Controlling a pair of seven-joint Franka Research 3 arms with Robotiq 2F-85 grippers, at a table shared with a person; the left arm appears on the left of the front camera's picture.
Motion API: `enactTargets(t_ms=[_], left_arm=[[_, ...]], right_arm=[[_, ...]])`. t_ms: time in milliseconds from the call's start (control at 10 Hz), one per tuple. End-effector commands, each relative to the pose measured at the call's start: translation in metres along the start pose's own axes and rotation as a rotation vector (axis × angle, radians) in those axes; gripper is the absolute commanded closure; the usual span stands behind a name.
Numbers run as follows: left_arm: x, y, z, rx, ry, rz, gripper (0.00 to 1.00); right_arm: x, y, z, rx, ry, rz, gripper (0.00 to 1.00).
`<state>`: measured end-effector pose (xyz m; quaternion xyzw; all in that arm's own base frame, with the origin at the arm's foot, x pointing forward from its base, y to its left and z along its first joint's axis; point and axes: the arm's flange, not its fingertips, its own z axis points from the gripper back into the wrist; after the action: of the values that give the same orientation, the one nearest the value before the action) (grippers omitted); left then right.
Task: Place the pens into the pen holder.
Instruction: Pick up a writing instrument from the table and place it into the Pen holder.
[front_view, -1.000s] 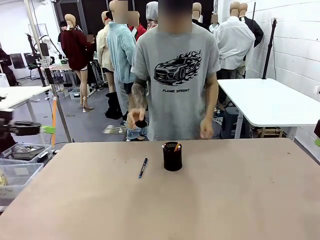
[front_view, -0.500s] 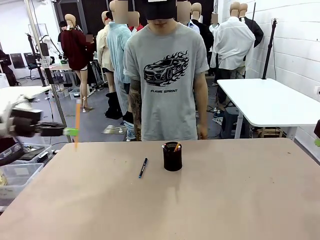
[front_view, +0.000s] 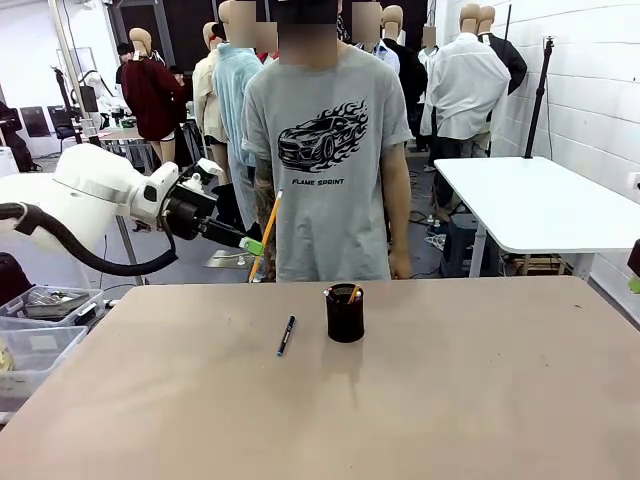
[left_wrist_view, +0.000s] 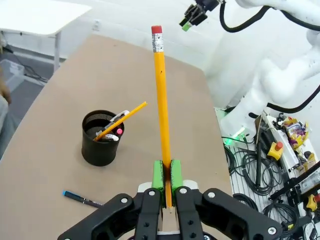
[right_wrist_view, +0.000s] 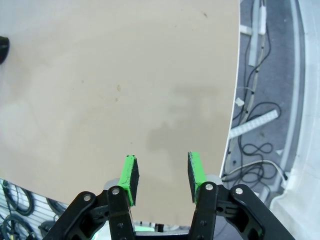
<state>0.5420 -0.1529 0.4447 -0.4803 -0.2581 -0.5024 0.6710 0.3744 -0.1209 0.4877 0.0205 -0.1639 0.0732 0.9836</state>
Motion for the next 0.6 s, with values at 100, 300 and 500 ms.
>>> enactTargets(t_ms=[100,300,500], left_arm=[[0.000,0.000,0.000,0.000,0.000,0.000,1.00],[-0.020,-0.014,0.004,0.149,-0.097,-0.099,1.00],[0.002,0.032,-0.032,-0.015,-0.110,-0.180,1.00]], right_arm=[[0.001,0.001,-0.001,-0.029,0.013,-0.012,0.48],[0.001,0.001,-0.001,-0.029,0.013,-0.012,0.48],[0.001,0.001,-0.001,-0.029,0.013,-0.012,0.48]])
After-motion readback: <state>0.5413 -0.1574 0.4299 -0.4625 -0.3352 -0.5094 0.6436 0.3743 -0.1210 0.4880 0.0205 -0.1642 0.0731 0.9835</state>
